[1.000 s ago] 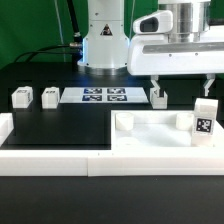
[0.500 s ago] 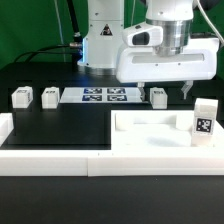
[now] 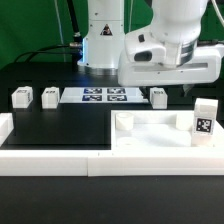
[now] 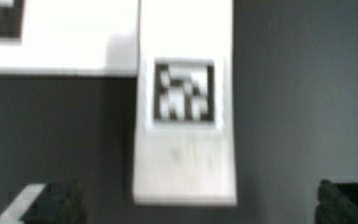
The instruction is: Assemble square table
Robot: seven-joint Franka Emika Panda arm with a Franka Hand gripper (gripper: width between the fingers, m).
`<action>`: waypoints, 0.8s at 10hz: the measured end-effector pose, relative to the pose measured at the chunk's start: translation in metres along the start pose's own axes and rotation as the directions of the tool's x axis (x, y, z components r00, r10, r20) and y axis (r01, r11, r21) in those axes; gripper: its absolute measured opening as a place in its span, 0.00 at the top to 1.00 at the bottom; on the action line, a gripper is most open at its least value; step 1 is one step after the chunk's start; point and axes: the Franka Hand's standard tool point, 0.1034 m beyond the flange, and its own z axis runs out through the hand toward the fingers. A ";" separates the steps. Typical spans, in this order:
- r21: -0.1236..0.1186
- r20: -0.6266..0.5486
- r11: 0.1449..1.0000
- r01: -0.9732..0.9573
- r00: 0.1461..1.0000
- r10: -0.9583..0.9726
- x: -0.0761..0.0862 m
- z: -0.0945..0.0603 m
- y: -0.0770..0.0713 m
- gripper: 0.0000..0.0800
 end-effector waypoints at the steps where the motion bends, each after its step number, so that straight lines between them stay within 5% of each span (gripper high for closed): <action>1: 0.002 0.083 1.000 -0.009 0.997 0.009 -0.002 0.004 0.002 0.19; 5: -0.006 0.335 0.998 -0.061 0.940 0.059 -0.004 0.017 0.006 0.19; 8: -0.008 0.358 0.997 -0.077 0.931 0.074 0.000 0.019 0.010 0.19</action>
Offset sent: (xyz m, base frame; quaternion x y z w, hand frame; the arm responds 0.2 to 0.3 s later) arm -0.0005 0.0124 -0.0060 0.0176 -0.1590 0.0361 0.9865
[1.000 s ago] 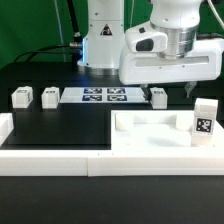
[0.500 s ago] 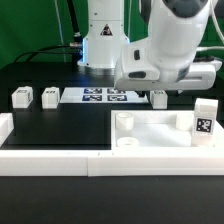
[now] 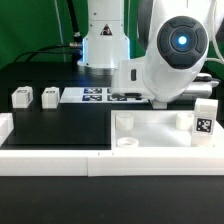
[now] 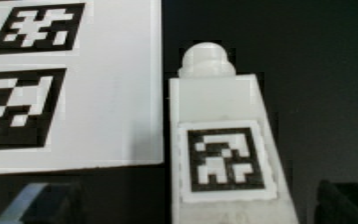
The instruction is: Assemble square table
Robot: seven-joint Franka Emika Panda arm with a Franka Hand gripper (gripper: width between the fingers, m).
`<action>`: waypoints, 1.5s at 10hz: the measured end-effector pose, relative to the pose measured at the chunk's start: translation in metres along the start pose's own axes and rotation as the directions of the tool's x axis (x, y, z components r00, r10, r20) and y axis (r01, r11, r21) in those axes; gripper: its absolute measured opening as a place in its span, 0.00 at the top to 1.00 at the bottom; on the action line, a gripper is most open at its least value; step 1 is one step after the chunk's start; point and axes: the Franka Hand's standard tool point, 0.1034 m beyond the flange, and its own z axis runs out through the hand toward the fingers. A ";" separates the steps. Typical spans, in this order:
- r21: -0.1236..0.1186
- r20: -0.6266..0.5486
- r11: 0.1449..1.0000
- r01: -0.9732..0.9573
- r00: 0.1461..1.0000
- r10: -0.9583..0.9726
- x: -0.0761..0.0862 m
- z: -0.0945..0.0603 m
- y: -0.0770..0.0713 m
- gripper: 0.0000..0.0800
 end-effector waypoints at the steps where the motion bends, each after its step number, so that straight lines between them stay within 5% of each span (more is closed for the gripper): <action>1: -0.001 0.003 1.000 -0.021 1.000 0.021 0.000 0.001 -0.001 0.19; 2: 0.001 0.003 1.000 -0.023 1.000 0.023 0.000 0.001 0.000 0.19; 5: 0.006 0.004 0.999 -0.032 0.999 0.032 0.001 0.001 0.003 0.64; 12: 0.015 0.007 0.999 -0.037 0.999 0.037 0.000 -0.002 0.008 0.64; 15: 0.033 -0.083 0.999 0.000 0.997 0.002 -0.026 -0.070 0.031 0.64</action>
Offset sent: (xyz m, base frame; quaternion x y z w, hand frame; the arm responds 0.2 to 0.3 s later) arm 0.0000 0.0000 0.0000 0.0000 0.0000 0.0000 1.0000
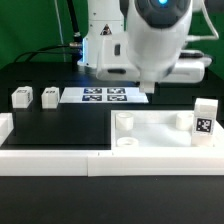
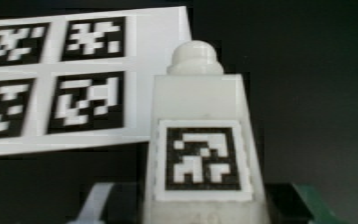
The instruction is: Assemble square table
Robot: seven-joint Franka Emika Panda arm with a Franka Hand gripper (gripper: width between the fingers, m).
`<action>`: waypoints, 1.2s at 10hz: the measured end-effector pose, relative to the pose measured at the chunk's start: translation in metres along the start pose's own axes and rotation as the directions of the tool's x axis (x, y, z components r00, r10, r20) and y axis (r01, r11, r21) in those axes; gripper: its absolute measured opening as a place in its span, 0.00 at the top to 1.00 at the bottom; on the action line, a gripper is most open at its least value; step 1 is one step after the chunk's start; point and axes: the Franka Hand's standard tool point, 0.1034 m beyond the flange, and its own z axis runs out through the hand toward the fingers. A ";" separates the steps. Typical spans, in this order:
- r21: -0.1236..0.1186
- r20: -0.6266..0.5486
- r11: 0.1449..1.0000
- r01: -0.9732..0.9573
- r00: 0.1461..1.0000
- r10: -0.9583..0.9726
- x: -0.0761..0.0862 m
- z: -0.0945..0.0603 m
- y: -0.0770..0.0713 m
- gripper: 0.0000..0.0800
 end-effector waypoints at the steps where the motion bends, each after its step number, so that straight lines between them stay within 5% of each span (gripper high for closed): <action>1: 0.003 -0.027 1.000 -0.001 1.000 0.001 -0.001 -0.008 0.003 0.64; 4: 0.007 -0.231 1.000 0.009 0.973 -0.008 0.009 -0.012 0.001 0.64; 7: 0.034 -0.419 0.999 0.011 0.908 0.005 0.024 -0.081 0.009 0.64; 9: 0.009 -0.518 0.999 0.037 0.855 -0.027 0.030 -0.119 0.027 0.64; 12: 0.003 -0.693 0.999 0.032 0.721 -0.021 0.038 -0.121 0.025 0.64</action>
Offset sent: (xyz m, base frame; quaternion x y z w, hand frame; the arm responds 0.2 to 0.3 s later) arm 0.0000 0.0000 0.0000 0.0000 0.1938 0.0000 0.9810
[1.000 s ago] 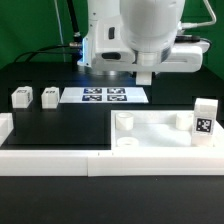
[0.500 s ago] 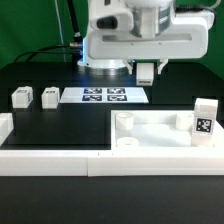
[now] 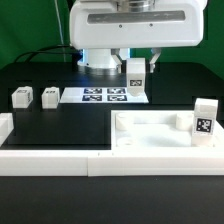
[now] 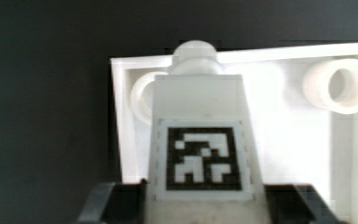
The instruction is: Assemble square table
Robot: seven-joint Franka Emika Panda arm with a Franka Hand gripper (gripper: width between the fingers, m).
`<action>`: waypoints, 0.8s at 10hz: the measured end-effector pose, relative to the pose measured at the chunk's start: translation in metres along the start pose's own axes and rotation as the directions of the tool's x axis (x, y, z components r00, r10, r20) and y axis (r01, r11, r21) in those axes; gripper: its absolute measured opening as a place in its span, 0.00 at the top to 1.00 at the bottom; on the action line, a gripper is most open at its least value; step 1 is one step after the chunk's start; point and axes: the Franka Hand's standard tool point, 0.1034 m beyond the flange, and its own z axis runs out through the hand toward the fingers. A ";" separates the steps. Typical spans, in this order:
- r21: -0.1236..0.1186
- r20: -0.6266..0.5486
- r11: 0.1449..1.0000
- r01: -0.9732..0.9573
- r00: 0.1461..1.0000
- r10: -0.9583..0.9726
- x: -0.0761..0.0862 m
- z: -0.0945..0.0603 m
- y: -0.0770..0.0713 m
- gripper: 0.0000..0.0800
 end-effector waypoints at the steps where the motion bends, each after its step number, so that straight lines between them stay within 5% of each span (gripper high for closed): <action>1: -0.007 -0.088 1.000 0.001 0.996 -0.001 0.008 -0.001 0.001 0.64; 3: -0.018 -0.199 1.000 0.002 0.980 -0.005 0.010 0.001 0.004 0.64; 6: -0.038 -0.431 0.999 -0.014 0.902 -0.004 0.063 -0.037 0.008 0.64; 8: -0.055 -0.562 0.998 -0.019 0.827 -0.015 0.073 -0.044 0.012 0.64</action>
Offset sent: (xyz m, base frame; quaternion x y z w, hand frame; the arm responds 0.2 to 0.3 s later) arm 0.0657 -0.0204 0.0348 -0.0401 0.2064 -0.0062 0.9776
